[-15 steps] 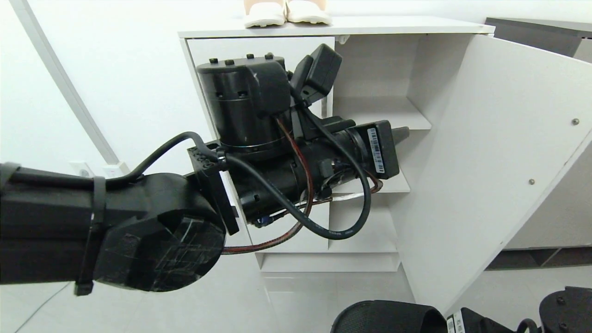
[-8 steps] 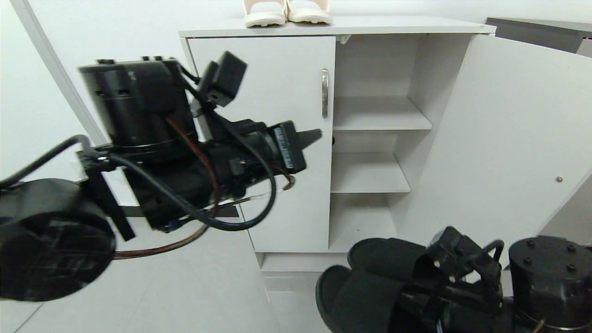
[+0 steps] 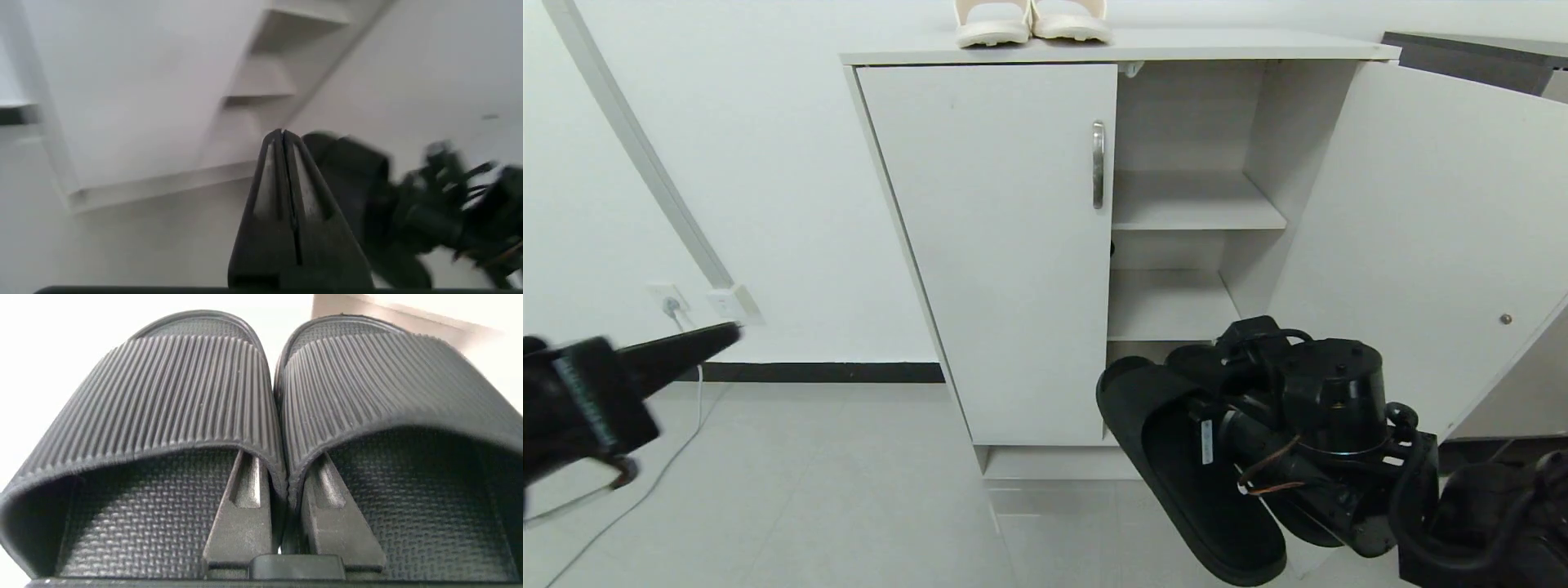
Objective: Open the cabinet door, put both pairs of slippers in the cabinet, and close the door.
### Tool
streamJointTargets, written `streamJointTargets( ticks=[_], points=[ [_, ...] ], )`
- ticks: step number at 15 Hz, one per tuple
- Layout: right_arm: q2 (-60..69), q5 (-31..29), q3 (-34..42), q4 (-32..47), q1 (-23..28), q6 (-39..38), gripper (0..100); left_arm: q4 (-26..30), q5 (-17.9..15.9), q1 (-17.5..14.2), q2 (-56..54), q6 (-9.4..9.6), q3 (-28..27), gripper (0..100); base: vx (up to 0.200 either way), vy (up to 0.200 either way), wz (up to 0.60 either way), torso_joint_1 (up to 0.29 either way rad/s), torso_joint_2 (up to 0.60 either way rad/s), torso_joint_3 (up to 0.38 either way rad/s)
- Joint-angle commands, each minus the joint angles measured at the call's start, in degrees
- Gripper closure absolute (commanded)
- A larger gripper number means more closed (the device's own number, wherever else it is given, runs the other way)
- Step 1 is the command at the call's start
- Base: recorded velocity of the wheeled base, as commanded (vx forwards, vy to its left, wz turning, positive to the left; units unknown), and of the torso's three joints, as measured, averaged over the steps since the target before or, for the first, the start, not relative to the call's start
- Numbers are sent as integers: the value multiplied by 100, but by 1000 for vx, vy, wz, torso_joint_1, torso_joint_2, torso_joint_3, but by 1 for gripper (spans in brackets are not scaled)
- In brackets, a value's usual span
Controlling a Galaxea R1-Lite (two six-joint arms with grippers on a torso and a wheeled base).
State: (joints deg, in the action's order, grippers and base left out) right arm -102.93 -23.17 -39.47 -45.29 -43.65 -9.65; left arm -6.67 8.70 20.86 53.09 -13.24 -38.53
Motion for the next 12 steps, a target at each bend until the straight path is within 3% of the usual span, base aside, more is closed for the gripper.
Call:
streamJointTargets(
  ticks=[1, 3, 7, 9, 11, 12],
  points=[
    [-298, -20, -122, 2, 50, -1, 100, 491, 659, -1418, -2163, 340, 1313, 100, 0, 0, 0, 0, 0, 0],
    [-342, -20, -140, 2, 15, 16, 100, 535, 800, -1602, -3156, 454, 2052, 100, 0, 0, 0, 0, 0, 0],
    [-360, -29, -8, -6, -73, -1, 100, 948, 720, -1585, -4571, 507, 2851, 100, 0, 0, 0, 0, 0, 0],
    [-342, -38, 27, -15, -117, -1, 100, 746, 351, -1576, -4808, 630, 3282, 100, 0, 0, 0, 0, 0, 0],
    [-342, -38, 45, -15, -117, -1, 100, 8, 114, -1576, -4808, 691, 3757, 100, 0, 0, 0, 0, 0, 0],
    [-342, -29, 45, -15, -117, -1, 100, 96, -238, -1576, -4799, 805, 3853, 100, 0, 0, 0, 0, 0, 0]
  ],
)
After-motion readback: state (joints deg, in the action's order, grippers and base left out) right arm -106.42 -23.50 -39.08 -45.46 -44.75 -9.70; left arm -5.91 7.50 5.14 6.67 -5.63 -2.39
